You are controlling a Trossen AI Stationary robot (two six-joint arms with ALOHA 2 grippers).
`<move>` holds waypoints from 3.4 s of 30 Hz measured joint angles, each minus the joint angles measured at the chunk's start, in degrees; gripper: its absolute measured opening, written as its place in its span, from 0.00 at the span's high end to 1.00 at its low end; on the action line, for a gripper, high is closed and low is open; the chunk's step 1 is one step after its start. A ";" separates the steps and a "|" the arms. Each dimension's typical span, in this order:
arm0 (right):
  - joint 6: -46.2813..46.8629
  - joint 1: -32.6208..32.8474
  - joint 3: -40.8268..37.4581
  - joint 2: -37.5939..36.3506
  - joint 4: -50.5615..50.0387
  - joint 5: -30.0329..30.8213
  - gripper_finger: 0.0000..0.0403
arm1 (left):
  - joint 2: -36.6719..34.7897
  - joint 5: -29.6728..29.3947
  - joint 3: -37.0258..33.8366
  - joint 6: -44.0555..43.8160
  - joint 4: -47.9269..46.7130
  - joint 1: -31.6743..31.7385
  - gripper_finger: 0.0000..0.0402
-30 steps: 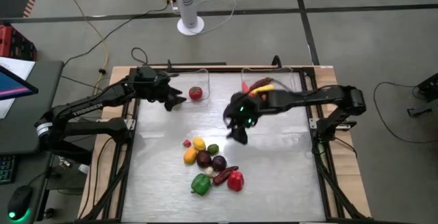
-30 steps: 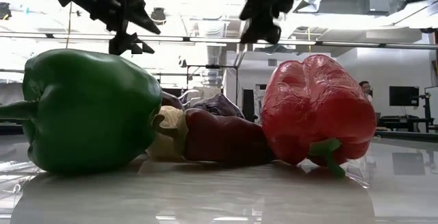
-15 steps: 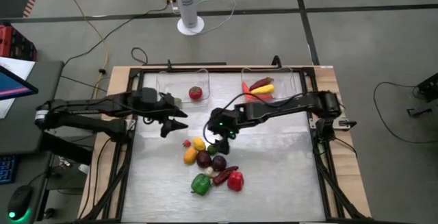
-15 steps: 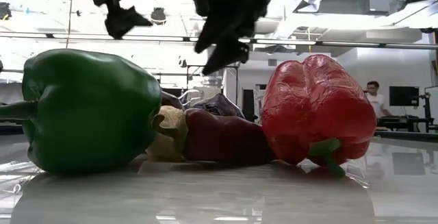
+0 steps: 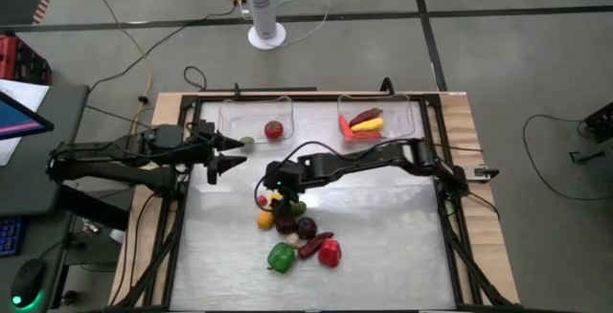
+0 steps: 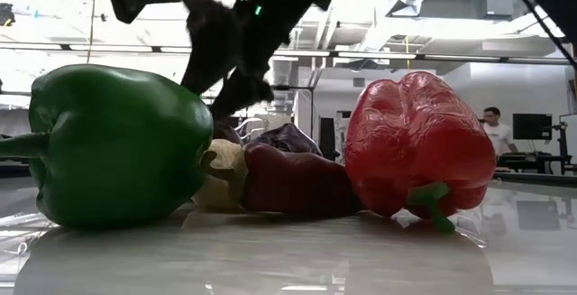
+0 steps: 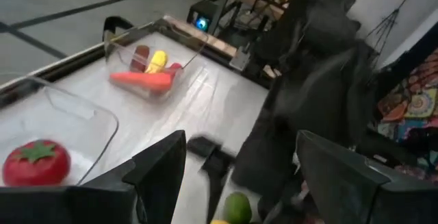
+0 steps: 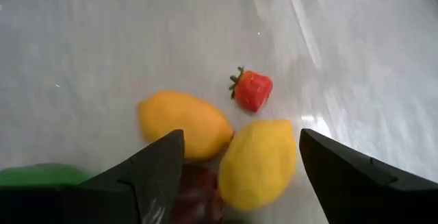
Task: Sort produce into baskets
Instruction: Put the yellow lemon into the left transparent bin, then put the orange tomato into the left transparent bin
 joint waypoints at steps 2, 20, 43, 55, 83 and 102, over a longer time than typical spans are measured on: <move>-0.09 -0.14 0.53 2.21 -0.44 -0.02 0.22 | -0.44 -0.07 0.00 -0.75 -0.87 -0.41 0.35; -6.77 -2.10 0.86 5.64 -6.04 -0.06 0.49 | -0.43 -9.16 0.00 -4.40 -3.97 -0.81 0.35; -8.15 -21.66 0.88 -23.47 -32.35 5.98 0.45 | 1.13 -27.21 -0.02 -2.44 2.94 -0.75 0.35; -7.67 -23.64 0.77 -21.67 -22.92 3.37 0.44 | 1.13 -26.79 -0.02 -2.41 5.95 0.44 0.35; 1.13 -24.20 3.61 -7.75 -5.07 -9.18 0.27 | 9.56 6.33 0.00 -9.49 -10.04 0.29 0.35; -6.60 -16.29 3.65 -25.96 -18.72 13.35 0.27 | 38.26 11.57 0.00 8.52 -9.21 -3.20 0.35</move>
